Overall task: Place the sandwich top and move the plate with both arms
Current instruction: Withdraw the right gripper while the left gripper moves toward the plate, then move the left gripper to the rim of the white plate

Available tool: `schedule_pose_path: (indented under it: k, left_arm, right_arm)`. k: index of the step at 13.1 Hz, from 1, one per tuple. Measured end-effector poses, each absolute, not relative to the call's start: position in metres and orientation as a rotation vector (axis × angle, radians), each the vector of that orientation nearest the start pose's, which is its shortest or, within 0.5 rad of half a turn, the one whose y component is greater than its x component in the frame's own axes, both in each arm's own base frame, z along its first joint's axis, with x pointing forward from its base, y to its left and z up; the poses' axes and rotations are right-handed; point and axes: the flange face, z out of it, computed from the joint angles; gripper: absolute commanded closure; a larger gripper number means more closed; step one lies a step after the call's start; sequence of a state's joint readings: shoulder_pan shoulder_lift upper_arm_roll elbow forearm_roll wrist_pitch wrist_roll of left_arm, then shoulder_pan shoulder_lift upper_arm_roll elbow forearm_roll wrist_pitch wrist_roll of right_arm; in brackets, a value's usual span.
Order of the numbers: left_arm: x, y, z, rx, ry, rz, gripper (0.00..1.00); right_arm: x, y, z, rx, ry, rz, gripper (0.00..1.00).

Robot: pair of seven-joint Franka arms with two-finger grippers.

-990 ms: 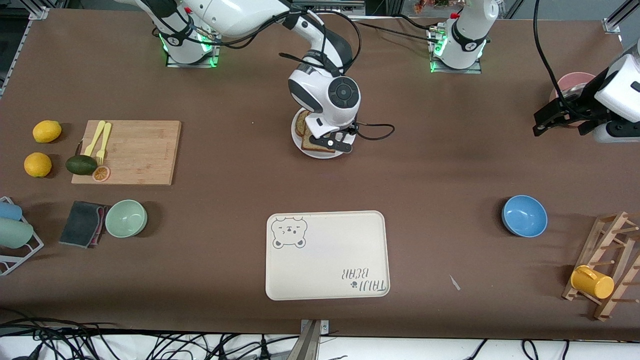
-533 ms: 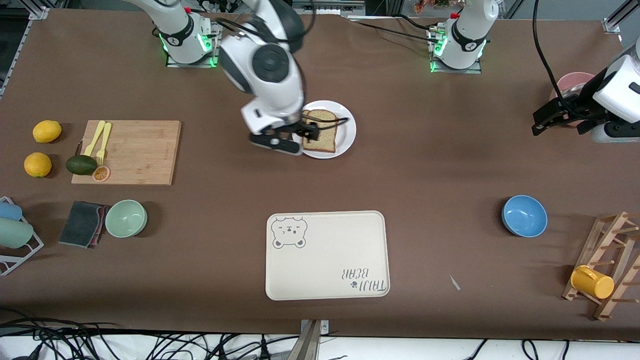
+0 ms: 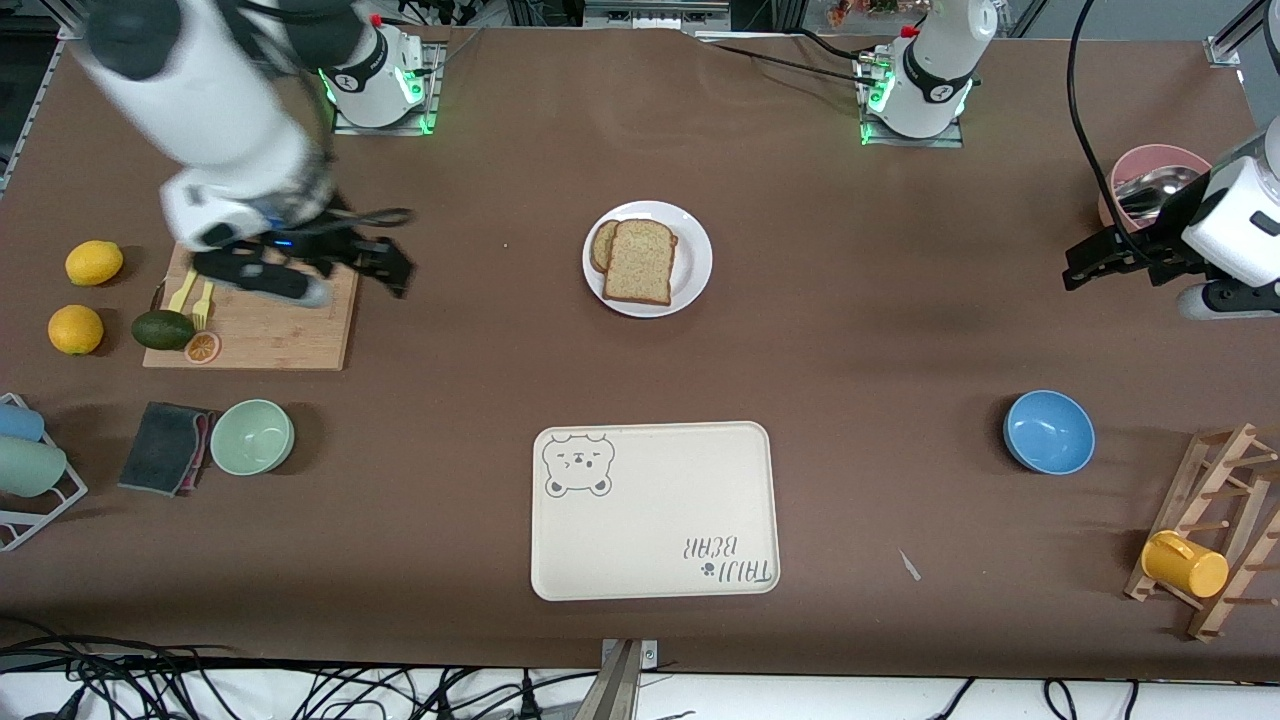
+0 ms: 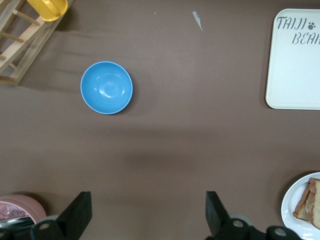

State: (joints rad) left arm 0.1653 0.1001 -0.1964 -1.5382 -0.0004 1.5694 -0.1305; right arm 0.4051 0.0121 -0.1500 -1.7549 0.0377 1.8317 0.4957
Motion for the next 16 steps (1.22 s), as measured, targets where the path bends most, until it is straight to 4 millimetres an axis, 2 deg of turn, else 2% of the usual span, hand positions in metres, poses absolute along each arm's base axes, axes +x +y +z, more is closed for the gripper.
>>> schedule_pose_path:
  k: [1, 3, 5, 6, 8, 11, 16]
  left_arm:
    - [0.585, -0.013, 0.578, -3.174, -0.182, 0.127, 0.00]
    - [0.589, -0.012, 0.565, -3.206, -0.213, 0.170, 0.00]
    - [0.589, -0.014, 0.540, -3.243, -0.232, 0.245, 0.00]
    - [0.588, -0.017, 0.524, -3.255, -0.239, 0.270, 0.00]
    - [0.579, -0.026, 0.486, -3.293, -0.271, 0.297, 0.00]
    - [0.561, -0.043, 0.440, -3.379, -0.345, 0.344, 0.00]
    - [0.533, -0.081, 0.375, -3.595, -0.270, 0.413, 0.00]
  right_arm:
    - [0.554, 0.106, 0.564, -3.050, 0.372, -0.049, 0.00]
    - [0.546, 0.038, 0.586, -3.048, 0.375, 0.023, 0.00]
    - [0.538, -0.009, 0.619, -3.046, 0.404, 0.067, 0.00]
    - [0.536, -0.021, 0.632, -3.047, 0.414, 0.058, 0.00]
    - [0.535, -0.021, 0.642, -3.074, 0.410, 0.041, 0.00]
    - [0.538, 0.005, 0.638, -3.137, 0.344, 0.055, 0.00]
    - [0.536, 0.001, 0.631, -3.140, 0.355, 0.138, 0.00]
